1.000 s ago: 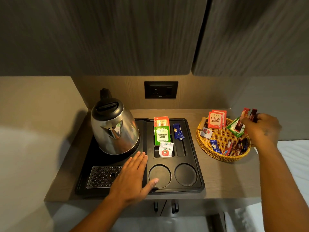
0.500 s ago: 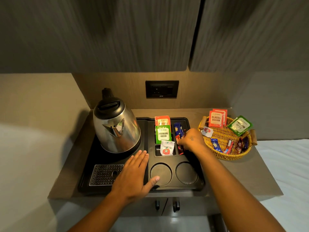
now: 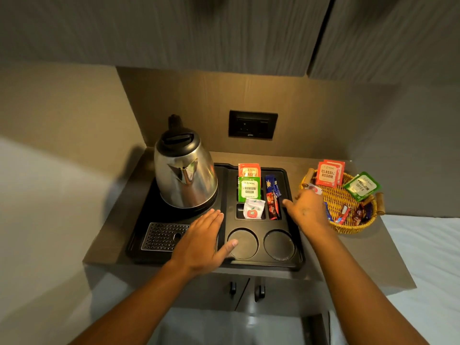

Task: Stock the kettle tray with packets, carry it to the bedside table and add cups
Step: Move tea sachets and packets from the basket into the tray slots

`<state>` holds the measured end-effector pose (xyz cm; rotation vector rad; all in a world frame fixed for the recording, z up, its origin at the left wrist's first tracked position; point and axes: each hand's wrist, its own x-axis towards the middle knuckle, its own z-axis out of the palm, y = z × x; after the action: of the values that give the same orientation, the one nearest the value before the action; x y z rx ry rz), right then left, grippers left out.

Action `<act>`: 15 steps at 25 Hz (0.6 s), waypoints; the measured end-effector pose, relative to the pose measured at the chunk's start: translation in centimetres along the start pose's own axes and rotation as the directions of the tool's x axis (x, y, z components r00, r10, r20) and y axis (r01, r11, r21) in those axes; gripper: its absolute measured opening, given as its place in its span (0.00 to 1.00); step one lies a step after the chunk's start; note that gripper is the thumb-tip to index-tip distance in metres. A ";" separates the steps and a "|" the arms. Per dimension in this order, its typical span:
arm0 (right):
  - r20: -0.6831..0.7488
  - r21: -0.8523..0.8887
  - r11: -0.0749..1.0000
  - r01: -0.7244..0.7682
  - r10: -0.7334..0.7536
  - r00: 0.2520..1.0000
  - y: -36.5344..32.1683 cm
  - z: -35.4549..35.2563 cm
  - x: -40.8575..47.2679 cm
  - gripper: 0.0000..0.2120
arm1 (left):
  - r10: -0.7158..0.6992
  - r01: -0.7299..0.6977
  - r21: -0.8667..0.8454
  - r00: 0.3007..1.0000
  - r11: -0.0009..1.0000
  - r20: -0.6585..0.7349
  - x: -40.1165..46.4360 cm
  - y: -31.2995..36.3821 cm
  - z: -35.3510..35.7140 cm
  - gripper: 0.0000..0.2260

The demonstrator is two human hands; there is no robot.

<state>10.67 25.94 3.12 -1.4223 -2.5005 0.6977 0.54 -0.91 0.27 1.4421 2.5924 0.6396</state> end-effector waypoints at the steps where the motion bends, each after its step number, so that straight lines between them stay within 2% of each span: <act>1: -0.032 -0.039 0.999 0.004 -0.005 0.999 0.6 0.4 -0.4 0.14 | -0.048 0.042 -0.064 0.994 0.997 -0.097 -0.2 -0.2 -0.4 0.32; 4: -0.071 -0.089 0.996 -0.026 0.020 0.997 1.1 1.3 -0.9 0.14 | -0.198 0.175 -0.094 0.897 0.980 -0.395 -0.3 -3.1 -3.0 0.12; 6: -0.056 -0.094 0.995 -0.035 0.029 0.998 1.1 1.7 -1.2 0.15 | -0.336 0.353 -0.043 0.837 0.935 -0.432 0.2 -6.4 -5.3 0.05; 8: -0.064 -0.082 0.997 0.007 -0.012 0.998 1.0 2.4 -1.7 0.17 | -0.474 0.517 0.002 0.786 0.856 -0.397 1.2 -9.0 -7.2 0.08; 11: -0.104 -0.016 1.000 0.020 -0.022 0.994 0.9 2.9 -2.2 0.18 | -0.635 0.657 0.075 0.748 0.751 -0.194 3.7 -11.1 -7.4 0.17; 13: -0.096 -0.023 1.000 -0.006 0.004 0.995 0.8 3.2 -2.0 0.20 | -0.674 0.678 0.104 0.735 0.728 -0.072 4.9 -12.2 -6.9 0.21; 15: -0.107 -0.002 1.000 -0.021 0.021 0.994 0.8 3.5 -1.7 0.21 | -0.661 0.663 0.083 0.748 0.744 -0.057 5.3 -13.3 -6.6 0.22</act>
<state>10.88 23.76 -0.16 -1.4489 -2.4099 0.6042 -14.70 -4.65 1.39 0.4180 2.8993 0.4200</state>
